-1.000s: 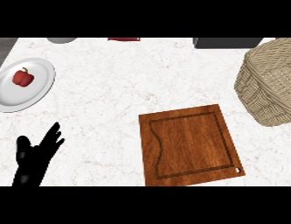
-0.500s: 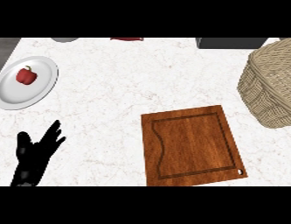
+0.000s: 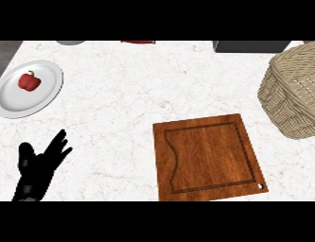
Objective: Pick the tomato from the cutting board and place it in the basket
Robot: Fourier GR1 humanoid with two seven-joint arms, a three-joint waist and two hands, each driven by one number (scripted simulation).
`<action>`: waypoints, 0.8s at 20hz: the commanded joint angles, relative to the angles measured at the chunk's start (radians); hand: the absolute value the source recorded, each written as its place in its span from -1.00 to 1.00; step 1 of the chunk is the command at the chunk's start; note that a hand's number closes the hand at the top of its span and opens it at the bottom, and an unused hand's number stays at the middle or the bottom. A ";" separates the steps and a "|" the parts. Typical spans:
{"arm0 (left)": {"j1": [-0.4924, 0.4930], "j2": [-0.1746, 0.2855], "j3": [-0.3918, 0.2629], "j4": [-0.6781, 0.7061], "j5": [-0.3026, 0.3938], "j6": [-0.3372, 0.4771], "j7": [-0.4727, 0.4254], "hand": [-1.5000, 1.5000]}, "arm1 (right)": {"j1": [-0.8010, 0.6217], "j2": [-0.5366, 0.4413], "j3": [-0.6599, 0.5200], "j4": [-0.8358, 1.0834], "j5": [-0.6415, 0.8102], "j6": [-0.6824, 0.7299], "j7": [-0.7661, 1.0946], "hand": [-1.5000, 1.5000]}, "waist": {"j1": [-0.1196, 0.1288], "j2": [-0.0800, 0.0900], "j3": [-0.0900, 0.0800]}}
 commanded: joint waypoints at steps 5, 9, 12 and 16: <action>0.066 0.003 0.005 0.002 -0.006 -0.022 0.019 0.00 | -0.048 0.057 0.036 0.235 0.051 -0.061 -0.164 1.00 | -0.002 0.005 -0.006; 0.040 -0.043 -0.013 0.072 -0.040 -0.002 -0.051 0.00 | -0.061 -0.002 0.009 0.424 0.064 -0.028 -0.324 1.00 | -0.001 0.007 -0.006; -0.009 -0.024 -0.002 0.054 -0.021 -0.012 0.011 0.00 | -0.064 -0.069 0.031 0.462 0.213 -0.212 -0.300 1.00 | 0.011 0.017 -0.005; -0.023 -0.033 0.005 0.115 -0.029 -0.019 -0.026 0.00 | -0.087 -0.101 0.109 0.557 0.291 -0.183 -0.436 1.00 | 0.007 0.015 -0.006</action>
